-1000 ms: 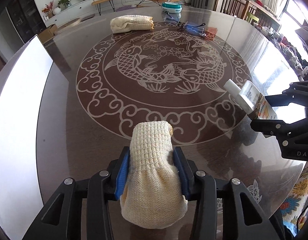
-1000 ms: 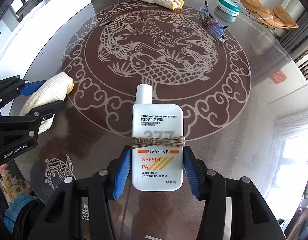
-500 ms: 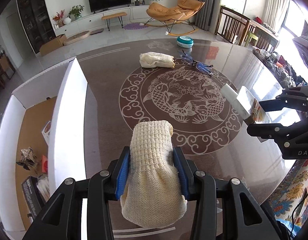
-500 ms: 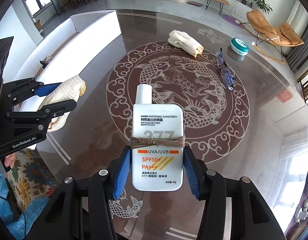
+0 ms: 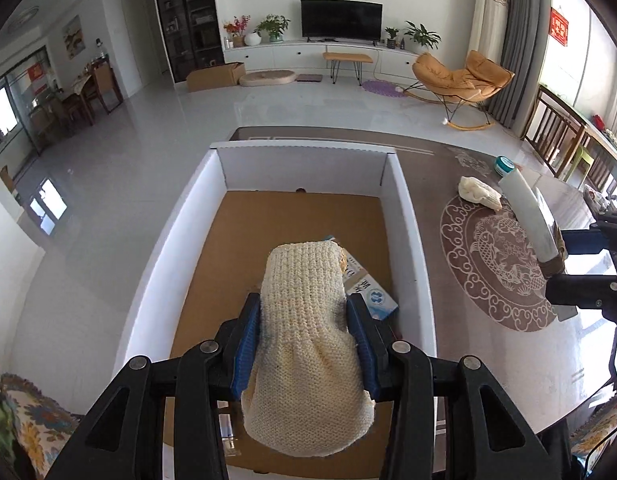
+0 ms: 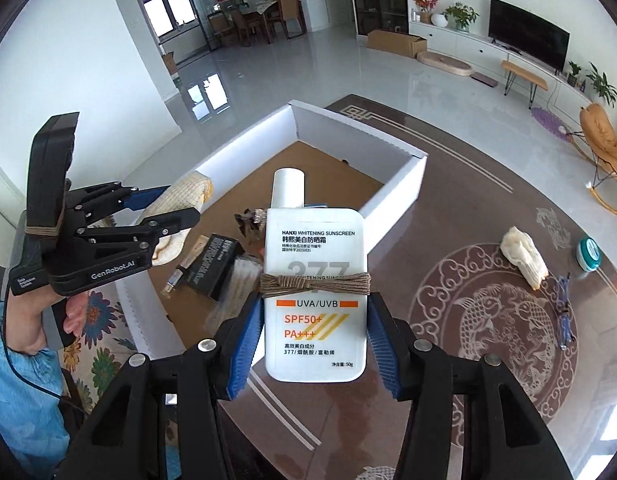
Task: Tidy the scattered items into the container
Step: 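Carry the knitted pouch and sunscreen bottle over the white box with both grippers, then open both grippers to drop the pouch and bottle into the box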
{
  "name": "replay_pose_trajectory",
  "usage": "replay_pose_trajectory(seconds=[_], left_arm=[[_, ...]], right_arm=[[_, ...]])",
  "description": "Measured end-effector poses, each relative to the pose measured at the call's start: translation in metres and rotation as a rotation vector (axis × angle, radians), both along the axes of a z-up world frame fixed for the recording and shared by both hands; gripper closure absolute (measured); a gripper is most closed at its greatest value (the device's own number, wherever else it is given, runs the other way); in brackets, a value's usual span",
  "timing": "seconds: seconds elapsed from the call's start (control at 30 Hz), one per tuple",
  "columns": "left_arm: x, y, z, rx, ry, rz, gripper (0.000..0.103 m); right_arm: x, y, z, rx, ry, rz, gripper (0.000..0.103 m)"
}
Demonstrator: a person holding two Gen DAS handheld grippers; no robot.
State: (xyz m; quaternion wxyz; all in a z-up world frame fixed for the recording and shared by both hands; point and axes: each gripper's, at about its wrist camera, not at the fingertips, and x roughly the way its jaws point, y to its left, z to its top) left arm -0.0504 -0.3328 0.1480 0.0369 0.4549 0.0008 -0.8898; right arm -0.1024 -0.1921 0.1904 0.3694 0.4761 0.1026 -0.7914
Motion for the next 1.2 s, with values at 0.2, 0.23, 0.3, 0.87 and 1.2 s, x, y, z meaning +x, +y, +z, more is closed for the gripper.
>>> replay_pose_trajectory(seconds=[0.2, 0.23, 0.3, 0.87, 1.2], left_arm=[[0.012, -0.066, -0.054, 0.022, -0.09, 0.121, 0.06], [0.013, -0.072, -0.066, 0.027, -0.111, 0.135, 0.06], [0.015, -0.082, -0.088, 0.033, -0.153, 0.152, 0.06], [0.026, -0.075, -0.11, -0.008, -0.166, 0.209, 0.037], [0.03, 0.093, -0.06, 0.033, -0.007, -0.109, 0.016]], right_arm=[[0.028, -0.098, -0.05, 0.04, -0.052, 0.141, 0.051], [0.033, -0.109, -0.062, 0.056, -0.061, 0.159, 0.051], [0.043, -0.127, -0.086, 0.095, -0.071, 0.184, 0.051], [0.041, -0.098, -0.118, 0.012, -0.133, 0.14, 0.027], [0.002, 0.132, -0.157, 0.043, 0.055, -0.275, 0.005]])
